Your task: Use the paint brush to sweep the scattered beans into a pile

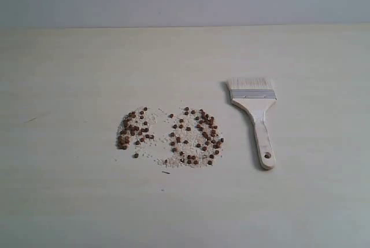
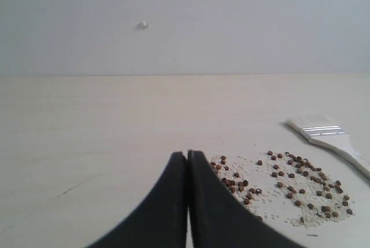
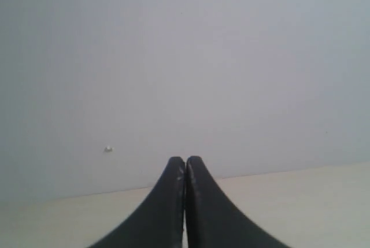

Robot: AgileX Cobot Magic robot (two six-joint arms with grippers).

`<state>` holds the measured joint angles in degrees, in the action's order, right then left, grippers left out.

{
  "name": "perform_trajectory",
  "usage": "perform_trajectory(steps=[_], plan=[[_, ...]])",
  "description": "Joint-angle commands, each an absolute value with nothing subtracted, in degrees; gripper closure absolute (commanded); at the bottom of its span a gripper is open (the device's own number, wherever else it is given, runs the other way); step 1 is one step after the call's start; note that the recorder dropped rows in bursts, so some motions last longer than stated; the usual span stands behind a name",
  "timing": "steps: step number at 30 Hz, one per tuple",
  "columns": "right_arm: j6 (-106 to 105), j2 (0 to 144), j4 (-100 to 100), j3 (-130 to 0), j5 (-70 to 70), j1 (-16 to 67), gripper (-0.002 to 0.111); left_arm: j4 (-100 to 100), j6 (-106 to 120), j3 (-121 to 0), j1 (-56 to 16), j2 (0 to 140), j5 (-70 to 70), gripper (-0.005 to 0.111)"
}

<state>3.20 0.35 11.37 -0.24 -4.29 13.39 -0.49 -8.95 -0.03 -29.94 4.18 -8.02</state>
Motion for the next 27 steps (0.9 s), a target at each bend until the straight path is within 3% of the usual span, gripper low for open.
perform_trajectory(steps=[1, 27], plan=[[3.29, 0.0, 16.8, 0.0, -4.4, 13.35, 0.108, -0.75, -9.36, 0.0, -29.8, 3.98, -8.04, 0.107], [0.0, 3.21, 20.82, -3.23, -6.74, 13.35, 0.108, -0.75, -9.36, 0.0, -29.8, 3.98, -8.04, 0.107]])
